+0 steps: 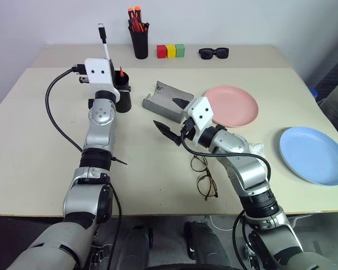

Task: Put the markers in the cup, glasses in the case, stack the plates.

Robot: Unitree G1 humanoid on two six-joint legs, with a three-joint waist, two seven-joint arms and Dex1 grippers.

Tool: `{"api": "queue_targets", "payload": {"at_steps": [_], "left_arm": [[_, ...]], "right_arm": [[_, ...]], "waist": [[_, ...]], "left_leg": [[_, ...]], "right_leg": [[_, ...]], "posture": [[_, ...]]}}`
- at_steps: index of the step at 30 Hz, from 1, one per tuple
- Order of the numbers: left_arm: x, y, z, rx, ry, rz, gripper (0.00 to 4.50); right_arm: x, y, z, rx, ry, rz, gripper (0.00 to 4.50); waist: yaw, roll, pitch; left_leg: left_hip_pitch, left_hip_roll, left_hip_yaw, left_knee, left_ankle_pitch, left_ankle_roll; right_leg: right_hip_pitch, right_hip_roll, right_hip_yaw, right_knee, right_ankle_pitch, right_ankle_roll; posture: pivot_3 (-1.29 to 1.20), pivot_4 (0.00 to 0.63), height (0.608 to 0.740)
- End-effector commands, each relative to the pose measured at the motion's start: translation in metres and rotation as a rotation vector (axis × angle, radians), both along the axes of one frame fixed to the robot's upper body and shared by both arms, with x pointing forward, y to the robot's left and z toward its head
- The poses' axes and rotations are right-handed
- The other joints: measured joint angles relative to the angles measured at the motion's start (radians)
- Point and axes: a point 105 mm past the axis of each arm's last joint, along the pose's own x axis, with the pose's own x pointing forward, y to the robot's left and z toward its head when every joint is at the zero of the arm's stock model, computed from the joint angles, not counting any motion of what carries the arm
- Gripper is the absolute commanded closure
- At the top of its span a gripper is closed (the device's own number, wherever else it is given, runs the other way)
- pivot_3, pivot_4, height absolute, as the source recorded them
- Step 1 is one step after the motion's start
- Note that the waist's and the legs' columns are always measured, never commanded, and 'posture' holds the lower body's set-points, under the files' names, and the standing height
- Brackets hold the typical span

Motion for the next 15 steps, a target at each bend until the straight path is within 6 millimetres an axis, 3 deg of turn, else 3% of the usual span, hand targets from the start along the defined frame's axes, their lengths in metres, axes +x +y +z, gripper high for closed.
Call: {"api": "queue_targets", "payload": {"at_steps": [1, 3, 7, 15], "left_arm": [[-0.0046, -0.0002, 0.0107, -0.007, -0.044, 0.004, 4.11], [-0.0051, 0.0015, 0.0087, -0.009, -0.038, 0.016, 3.49], [-0.0058, 0.0023, 0.0069, -0.014, -0.035, 0.025, 1.5], [-0.0079, -0.0004, 0.0134, -0.06, -0.061, 0.006, 1.5]], "right_arm": [[-0.0034, 0.0023, 0.0124, 0.028, -0.039, 0.02, 0.0], [-0.0035, 0.0027, 0.0124, 0.027, -0.039, 0.025, 0.0], [-0.0038, 0.0032, 0.0119, 0.026, -0.035, 0.031, 0.0], [-0.0051, 0.0037, 0.0112, 0.021, -0.033, 0.038, 0.0]], "waist": [[0.0, 0.0, 0.0], [0.0, 0.0, 0.0], [0.0, 0.0, 0.0], [0.0, 0.0, 0.0]], "left_leg": [[0.0, 0.0, 0.0, 0.0, 0.0, 0.0], [0.0, 0.0, 0.0, 0.0, 0.0, 0.0], [0.0, 0.0, 0.0, 0.0, 0.0, 0.0], [0.0, 0.0, 0.0, 0.0, 0.0, 0.0]], "right_leg": [[0.0, 0.0, 0.0, 0.0, 0.0, 0.0], [0.0, 0.0, 0.0, 0.0, 0.0, 0.0], [0.0, 0.0, 0.0, 0.0, 0.0, 0.0], [0.0, 0.0, 0.0, 0.0, 0.0, 0.0]], "posture": [[0.0, 0.15, 0.74], [0.0, 0.15, 0.74], [0.0, 0.15, 0.74], [0.0, 0.15, 0.74]]}}
